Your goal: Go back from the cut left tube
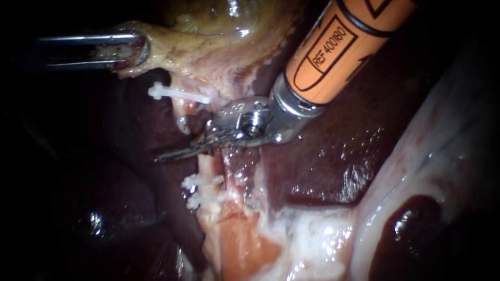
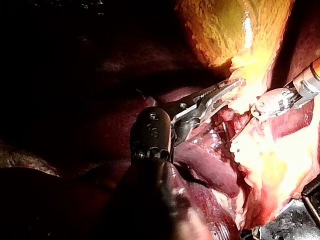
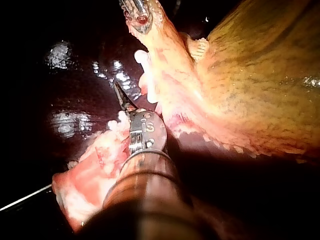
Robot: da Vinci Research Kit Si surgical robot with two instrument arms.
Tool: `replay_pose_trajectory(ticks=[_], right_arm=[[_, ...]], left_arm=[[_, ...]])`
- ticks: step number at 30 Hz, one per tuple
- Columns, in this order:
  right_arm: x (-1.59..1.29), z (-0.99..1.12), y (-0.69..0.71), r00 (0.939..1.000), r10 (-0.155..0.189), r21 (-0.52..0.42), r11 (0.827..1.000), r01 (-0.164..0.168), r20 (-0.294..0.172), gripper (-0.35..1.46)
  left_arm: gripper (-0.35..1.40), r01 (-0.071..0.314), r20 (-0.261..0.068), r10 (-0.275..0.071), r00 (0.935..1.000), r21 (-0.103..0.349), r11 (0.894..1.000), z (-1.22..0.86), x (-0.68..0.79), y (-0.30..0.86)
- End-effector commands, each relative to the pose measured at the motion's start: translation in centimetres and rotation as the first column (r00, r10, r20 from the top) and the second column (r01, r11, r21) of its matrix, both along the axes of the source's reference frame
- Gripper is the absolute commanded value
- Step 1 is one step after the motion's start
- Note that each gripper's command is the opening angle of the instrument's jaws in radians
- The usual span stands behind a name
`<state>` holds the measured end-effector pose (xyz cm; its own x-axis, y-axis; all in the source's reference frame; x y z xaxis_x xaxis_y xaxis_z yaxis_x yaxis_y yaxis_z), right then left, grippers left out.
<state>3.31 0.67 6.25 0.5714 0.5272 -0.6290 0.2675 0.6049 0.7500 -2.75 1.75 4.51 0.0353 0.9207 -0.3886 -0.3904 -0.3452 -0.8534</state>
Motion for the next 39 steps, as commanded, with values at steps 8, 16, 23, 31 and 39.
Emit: replay_pose_trajectory(ticks=[8,16,23,31,39], right_arm=[[0.05,-0.07,0.01,0.9854,0.17,-0.003,0.985,-0.17,-0.009,1.43],[-0.07,-0.19,-0.03,0.9827,0.183,-0.046,0.982,-0.184,-0.025,1.43],[-0.75,-0.61,-0.16,0.9421,0.335,-0.231,0.915,-0.33,-0.021,1.43],[-1.73,-1.07,-0.01,0.9115,0.411,-0.36,0.852,-0.381,0.009,1.45],[-2.21,-1.08,0.02,0.9174,0.377,-0.424,0.857,-0.292,0.129,1.43]], left_arm=[[-0.35,-0.001,0.001,0.001,1.0,0.0,1.0,0.0,0.01,0.0],[-0.35,-0.001,0.001,0.001,1.0,0.0,1.0,0.0,0.01,0.0],[-0.35,0.0,-0.001,0.0,1.0,0.0,1.0,0.0,0.03,-0.01],[-0.35,0.0,0.0,0.0,1.0,0.0,1.0,0.0,0.04,-0.01],[-0.35,0.0,-0.001,0.0,1.0,0.0,1.0,0.0,0.02,0.0]])
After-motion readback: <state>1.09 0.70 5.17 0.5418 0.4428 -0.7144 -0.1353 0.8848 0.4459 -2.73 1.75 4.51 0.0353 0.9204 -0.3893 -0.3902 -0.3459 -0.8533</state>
